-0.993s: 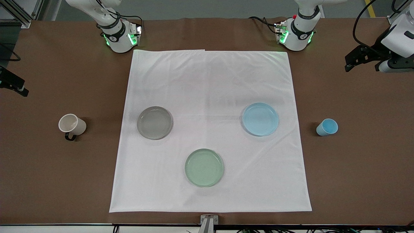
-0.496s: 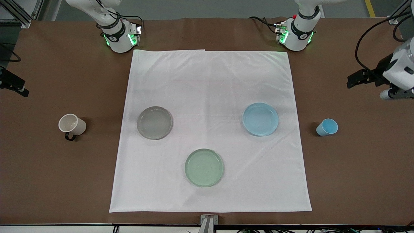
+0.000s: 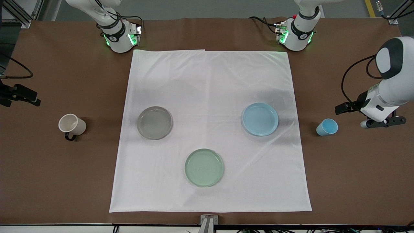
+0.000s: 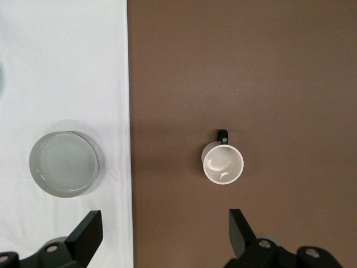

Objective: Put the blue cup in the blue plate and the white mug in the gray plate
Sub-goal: 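Reach the left gripper to the blue cup while the right gripper reaches the mug, then lift the blue cup with the left gripper toward the blue plate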

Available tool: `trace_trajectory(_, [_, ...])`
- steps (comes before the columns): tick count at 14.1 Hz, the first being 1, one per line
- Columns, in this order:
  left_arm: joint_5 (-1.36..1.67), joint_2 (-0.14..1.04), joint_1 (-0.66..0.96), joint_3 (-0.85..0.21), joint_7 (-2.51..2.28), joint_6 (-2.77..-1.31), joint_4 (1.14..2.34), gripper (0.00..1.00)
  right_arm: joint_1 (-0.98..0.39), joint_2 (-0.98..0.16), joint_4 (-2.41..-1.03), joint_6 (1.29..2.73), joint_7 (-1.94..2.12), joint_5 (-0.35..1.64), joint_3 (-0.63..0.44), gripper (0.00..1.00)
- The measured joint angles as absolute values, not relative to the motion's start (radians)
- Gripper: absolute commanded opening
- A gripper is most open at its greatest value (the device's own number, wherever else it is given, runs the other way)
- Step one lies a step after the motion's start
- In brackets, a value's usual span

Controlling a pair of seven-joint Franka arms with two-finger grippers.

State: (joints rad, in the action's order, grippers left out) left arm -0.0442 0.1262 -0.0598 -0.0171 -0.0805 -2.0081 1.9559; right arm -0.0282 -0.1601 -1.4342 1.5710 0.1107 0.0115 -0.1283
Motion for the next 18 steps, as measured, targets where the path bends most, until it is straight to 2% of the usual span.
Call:
trace_trajectory(1, [-0.070,0.142,-0.078,-0.017,-0.080,-2.071,1.991,0.92,-0.028,-0.185,-1.436,1.572,0.111,0.011,-0.129,1.00])
trace_trajectory(4, [-0.102,0.227,-0.147,-0.016,-0.059,-2.191,2.035,0.89,0.003,-0.288,-1.454,1.632,0.114,0.008,-0.139,1.00])
trace_trajectory(5, [-0.102,0.257,-0.162,-0.016,-0.053,-2.214,2.038,0.87,0.029,-0.321,-1.479,1.687,0.138,0.008,-0.141,1.00])
trace_trajectory(7, [-0.102,0.299,-0.169,-0.018,-0.052,-2.239,2.038,0.78,0.084,-0.374,-1.570,1.854,0.231,0.008,-0.143,1.00])
trace_trajectory(10, [-0.095,0.330,-0.164,-0.026,-0.052,-2.276,2.039,0.56,0.131,-0.445,-1.718,2.107,0.321,0.008,-0.145,1.00])
trace_trajectory(12, [-0.095,0.355,-0.162,-0.028,-0.052,-2.305,2.039,0.32,0.146,-0.500,-1.764,2.207,0.366,0.010,-0.145,1.00])
trace_trajectory(14, [-0.095,0.376,-0.162,-0.032,-0.052,-2.315,2.039,0.16,0.153,-0.543,-1.773,2.265,0.380,0.010,-0.145,1.00])
trace_trajectory(16, [-0.090,0.387,-0.162,-0.035,-0.052,-2.316,2.039,0.04,0.152,-0.557,-1.773,2.293,0.381,0.022,-0.143,0.99])
trace_trajectory(18, [-0.078,0.389,-0.161,-0.038,-0.052,-2.317,2.039,0.00,0.152,-0.558,-1.773,2.293,0.385,0.059,-0.140,0.97])
